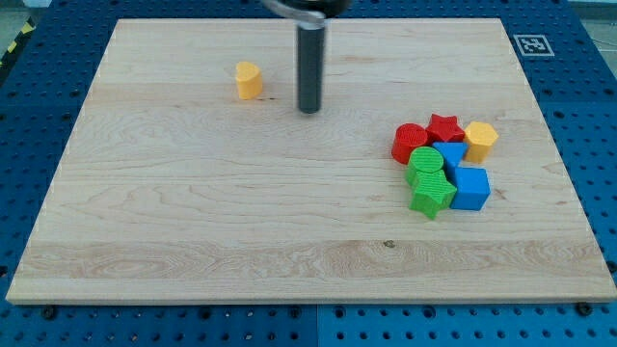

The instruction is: Move the yellow heart to the top left of the red circle

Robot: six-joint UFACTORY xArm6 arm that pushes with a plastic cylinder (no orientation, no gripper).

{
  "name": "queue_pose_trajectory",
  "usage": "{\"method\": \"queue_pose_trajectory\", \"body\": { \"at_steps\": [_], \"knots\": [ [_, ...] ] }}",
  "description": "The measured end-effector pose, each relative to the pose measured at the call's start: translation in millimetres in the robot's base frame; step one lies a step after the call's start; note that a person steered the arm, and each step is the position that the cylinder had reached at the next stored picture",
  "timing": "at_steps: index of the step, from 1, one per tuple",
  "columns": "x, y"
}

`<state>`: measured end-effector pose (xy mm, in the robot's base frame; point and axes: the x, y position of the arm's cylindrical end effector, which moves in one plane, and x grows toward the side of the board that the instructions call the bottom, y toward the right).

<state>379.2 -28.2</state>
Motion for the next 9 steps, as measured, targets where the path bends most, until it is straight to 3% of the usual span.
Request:
{"method": "queue_pose_trajectory", "body": {
  "at_steps": [1, 2, 3, 4, 8, 9],
  "knots": [
    [13, -63],
    [0, -111],
    [-60, -100],
    [-68, -48],
    [13, -31],
    [-2, 1]
  ]
}}
